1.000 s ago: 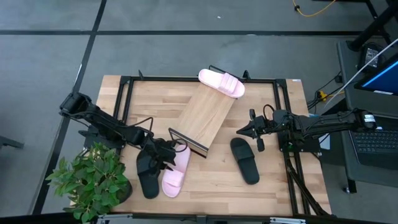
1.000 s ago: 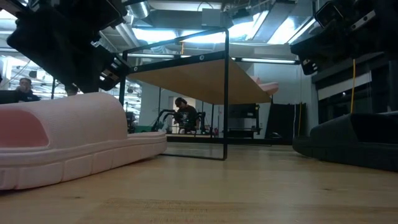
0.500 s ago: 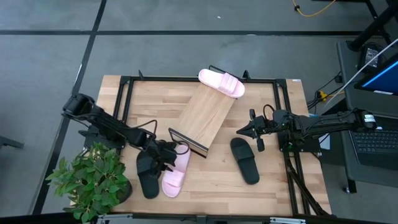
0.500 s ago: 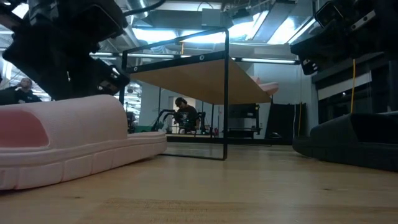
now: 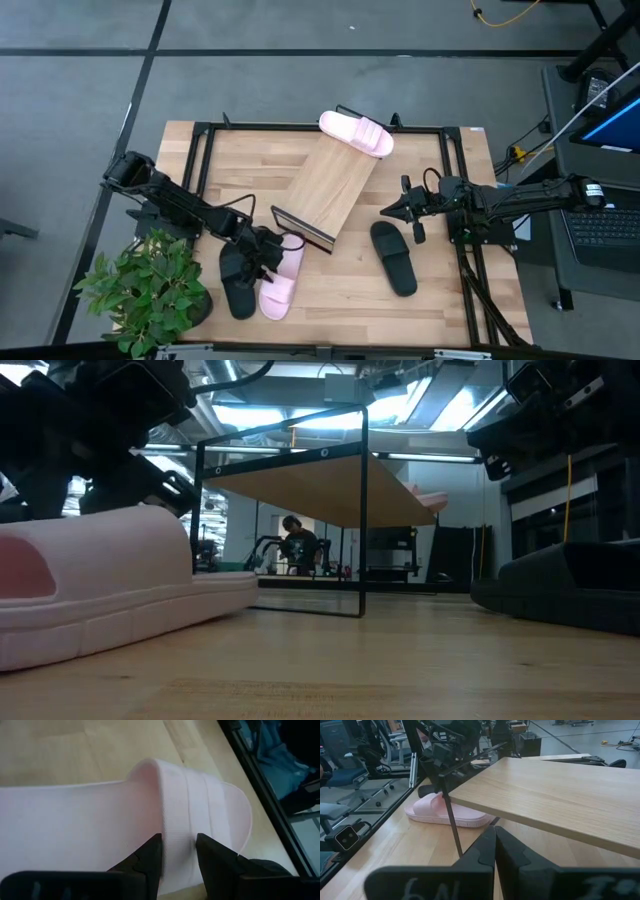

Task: Pick and place slides into the shelf
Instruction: Put the left pink slide on the shelf

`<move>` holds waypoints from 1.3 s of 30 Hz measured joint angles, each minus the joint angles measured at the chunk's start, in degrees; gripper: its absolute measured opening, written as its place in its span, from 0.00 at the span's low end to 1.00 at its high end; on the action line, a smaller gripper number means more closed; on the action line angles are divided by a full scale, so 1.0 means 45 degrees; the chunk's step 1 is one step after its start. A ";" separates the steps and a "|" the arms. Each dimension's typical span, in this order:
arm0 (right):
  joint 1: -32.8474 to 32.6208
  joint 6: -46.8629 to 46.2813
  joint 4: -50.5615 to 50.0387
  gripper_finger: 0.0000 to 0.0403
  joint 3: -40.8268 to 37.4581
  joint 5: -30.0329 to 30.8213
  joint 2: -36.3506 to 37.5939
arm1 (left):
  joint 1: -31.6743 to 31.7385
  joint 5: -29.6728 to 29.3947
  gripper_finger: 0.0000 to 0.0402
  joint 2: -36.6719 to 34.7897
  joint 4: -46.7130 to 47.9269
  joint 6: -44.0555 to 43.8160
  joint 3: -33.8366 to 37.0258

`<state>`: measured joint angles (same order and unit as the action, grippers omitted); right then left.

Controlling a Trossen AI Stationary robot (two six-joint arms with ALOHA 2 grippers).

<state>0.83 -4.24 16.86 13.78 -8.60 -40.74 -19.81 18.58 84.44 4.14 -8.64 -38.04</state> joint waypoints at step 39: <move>-0.0001 -0.0049 -0.0010 0.02 0.0000 -0.0019 0.0001 | -0.0607 -0.1310 0.00 -0.0566 -0.0410 -0.0760 0.0029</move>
<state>0.82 -4.46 16.82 13.78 -8.69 -40.74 -22.55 12.69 81.90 2.29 -12.07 -37.91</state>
